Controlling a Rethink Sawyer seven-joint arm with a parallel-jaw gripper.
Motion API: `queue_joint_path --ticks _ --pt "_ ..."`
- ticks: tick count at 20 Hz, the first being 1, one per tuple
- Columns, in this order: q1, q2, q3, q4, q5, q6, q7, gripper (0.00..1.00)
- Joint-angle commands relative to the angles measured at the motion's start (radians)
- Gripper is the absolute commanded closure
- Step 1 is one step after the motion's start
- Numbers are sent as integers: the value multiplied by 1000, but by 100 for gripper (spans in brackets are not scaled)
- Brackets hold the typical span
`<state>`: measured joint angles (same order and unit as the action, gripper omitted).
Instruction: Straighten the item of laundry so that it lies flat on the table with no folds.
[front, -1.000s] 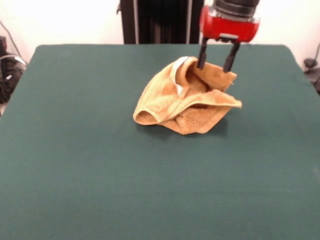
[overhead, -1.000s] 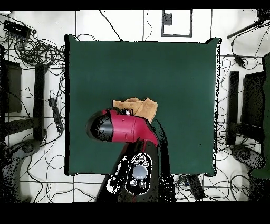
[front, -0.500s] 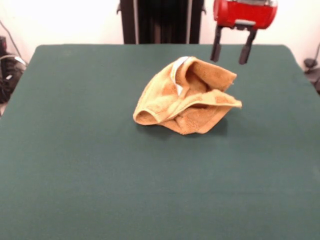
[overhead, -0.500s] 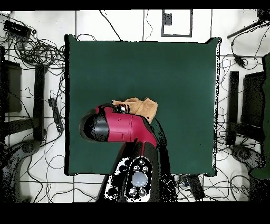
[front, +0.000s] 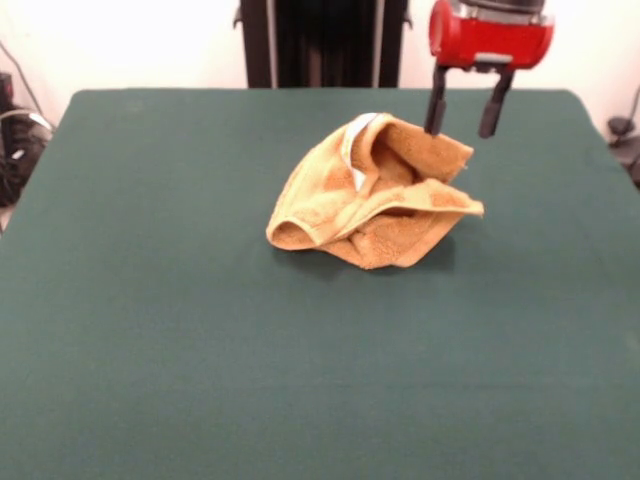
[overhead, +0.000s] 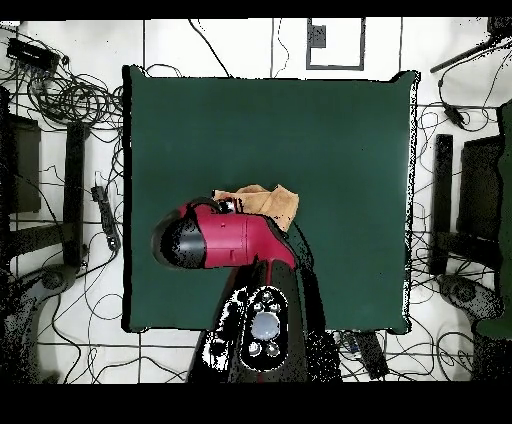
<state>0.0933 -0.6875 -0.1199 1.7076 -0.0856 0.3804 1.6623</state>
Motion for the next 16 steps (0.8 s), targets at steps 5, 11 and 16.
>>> queue_joint_path --ticks 5,11,16 --pt "-39 88 183 44 -157 -54 -23 0" --pt "-59 90 227 27 -229 -6 -67 0" --pt "-60 62 259 31 -254 44 -58 0"
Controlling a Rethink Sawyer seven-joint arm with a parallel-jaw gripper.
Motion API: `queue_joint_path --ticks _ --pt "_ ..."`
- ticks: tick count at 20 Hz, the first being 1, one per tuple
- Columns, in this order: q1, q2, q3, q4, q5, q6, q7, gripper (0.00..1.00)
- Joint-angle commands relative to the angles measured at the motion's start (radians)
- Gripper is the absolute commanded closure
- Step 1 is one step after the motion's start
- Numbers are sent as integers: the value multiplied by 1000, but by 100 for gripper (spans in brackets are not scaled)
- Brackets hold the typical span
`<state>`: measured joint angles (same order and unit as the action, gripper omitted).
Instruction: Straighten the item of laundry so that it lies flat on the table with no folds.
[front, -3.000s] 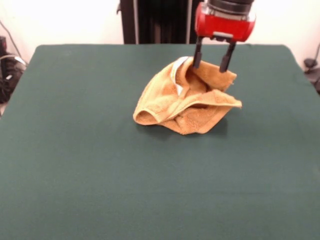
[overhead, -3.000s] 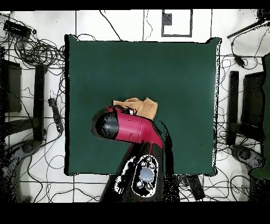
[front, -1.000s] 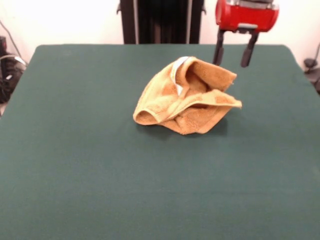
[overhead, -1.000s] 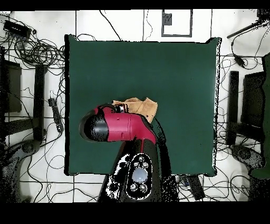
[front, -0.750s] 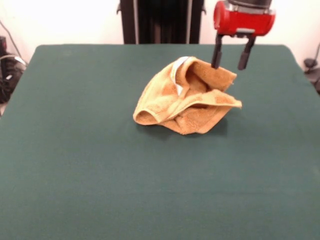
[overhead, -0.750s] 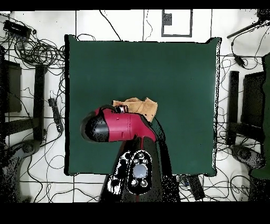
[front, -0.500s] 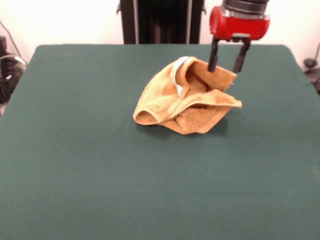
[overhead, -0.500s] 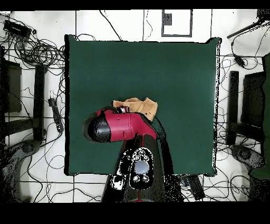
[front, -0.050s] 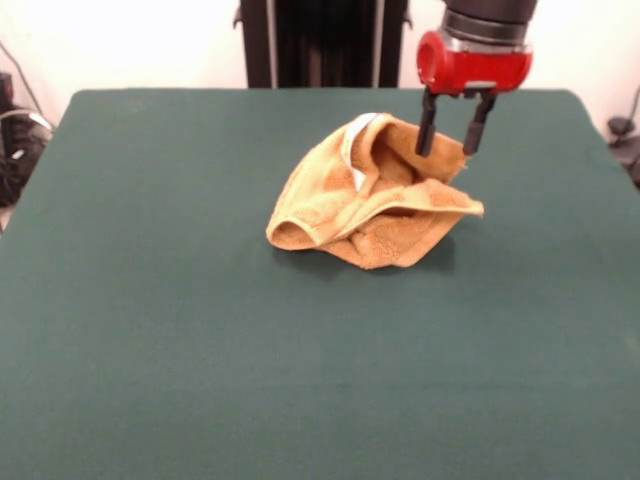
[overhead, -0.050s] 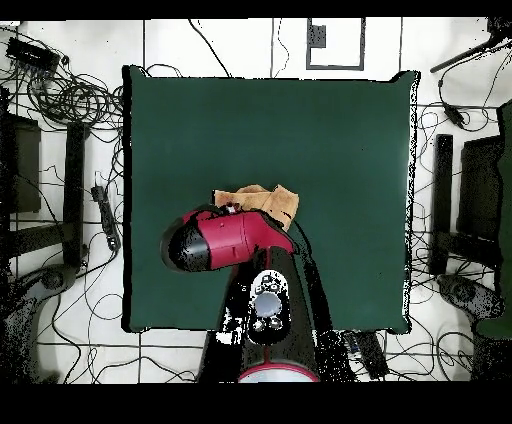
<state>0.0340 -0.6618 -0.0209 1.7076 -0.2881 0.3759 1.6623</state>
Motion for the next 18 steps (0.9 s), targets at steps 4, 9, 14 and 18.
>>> queue_joint_path --ticks 4,9,14,18 --pt "-8 23 182 47 -54 51 -32 0" --pt "-22 -11 201 74 -51 76 -36 0" --pt "-5 0 189 79 -76 54 -18 0" --pt "-6 21 184 79 -104 36 -28 0"
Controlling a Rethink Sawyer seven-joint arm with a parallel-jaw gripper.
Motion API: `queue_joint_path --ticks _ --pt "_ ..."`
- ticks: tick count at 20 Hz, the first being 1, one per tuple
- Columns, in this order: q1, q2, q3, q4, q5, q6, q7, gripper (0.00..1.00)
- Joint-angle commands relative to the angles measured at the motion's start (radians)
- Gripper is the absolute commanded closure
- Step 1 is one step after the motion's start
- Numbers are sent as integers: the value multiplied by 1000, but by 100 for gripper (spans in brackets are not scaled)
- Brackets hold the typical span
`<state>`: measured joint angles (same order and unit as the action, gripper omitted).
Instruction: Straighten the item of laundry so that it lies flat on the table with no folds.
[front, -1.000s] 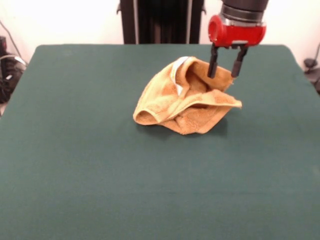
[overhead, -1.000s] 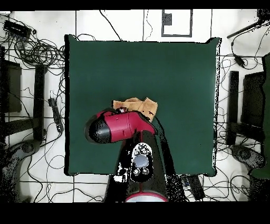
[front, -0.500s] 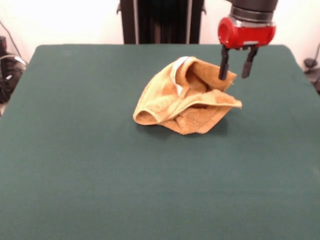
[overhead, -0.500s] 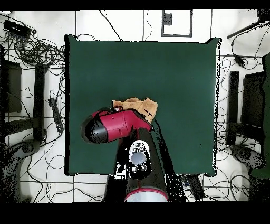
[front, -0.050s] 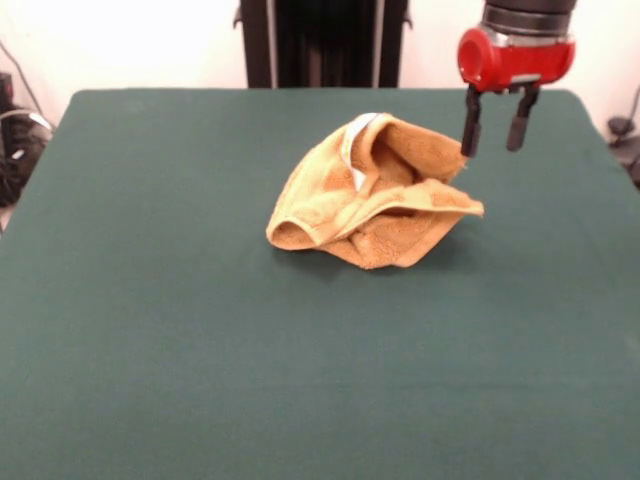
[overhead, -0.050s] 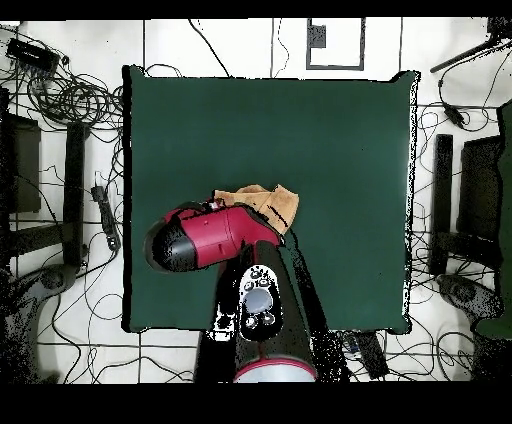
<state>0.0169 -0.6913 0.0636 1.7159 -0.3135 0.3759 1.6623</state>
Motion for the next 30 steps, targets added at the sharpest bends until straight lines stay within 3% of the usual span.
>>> queue_joint_path --ticks 1,13,30 --pt "15 55 97 71 -87 33 -30 0" --pt "34 109 81 68 -173 -12 19 0" --pt "35 123 78 83 -199 -45 60 0"
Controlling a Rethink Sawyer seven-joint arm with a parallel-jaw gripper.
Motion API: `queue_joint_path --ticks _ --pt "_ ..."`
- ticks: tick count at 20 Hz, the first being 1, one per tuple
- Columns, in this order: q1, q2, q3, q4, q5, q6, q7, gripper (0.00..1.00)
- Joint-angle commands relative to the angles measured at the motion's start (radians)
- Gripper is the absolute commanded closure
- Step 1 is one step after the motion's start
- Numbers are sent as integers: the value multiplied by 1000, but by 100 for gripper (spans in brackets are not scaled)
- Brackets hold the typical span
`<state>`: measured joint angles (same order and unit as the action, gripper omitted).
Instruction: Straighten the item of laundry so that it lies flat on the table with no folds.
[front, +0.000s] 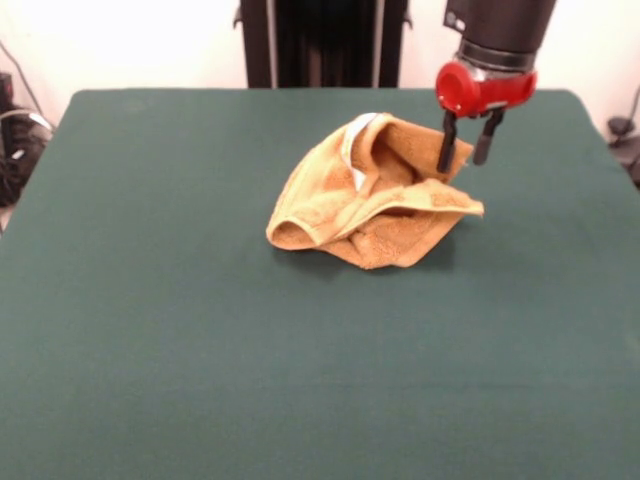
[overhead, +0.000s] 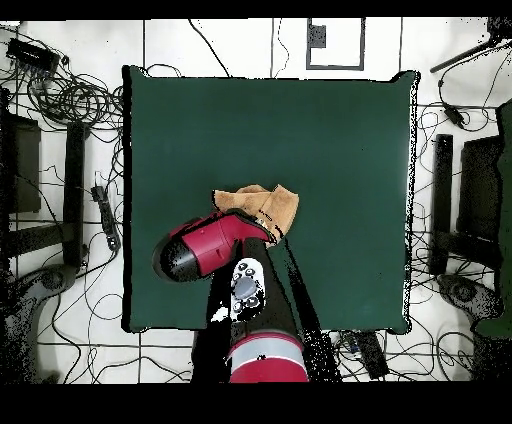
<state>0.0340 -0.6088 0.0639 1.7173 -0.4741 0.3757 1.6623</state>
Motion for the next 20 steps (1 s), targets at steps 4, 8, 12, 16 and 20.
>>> queue_joint_path --ticks 4,8,12,16,20 --pt "13 26 75 97 -34 -43 64 0" --pt "2 9 78 120 -29 -38 62 0" --pt "0 -3 79 142 -22 -46 73 0" --pt "-8 -12 77 155 -18 -58 84 0" --pt "-16 -23 79 164 -18 -54 78 0"
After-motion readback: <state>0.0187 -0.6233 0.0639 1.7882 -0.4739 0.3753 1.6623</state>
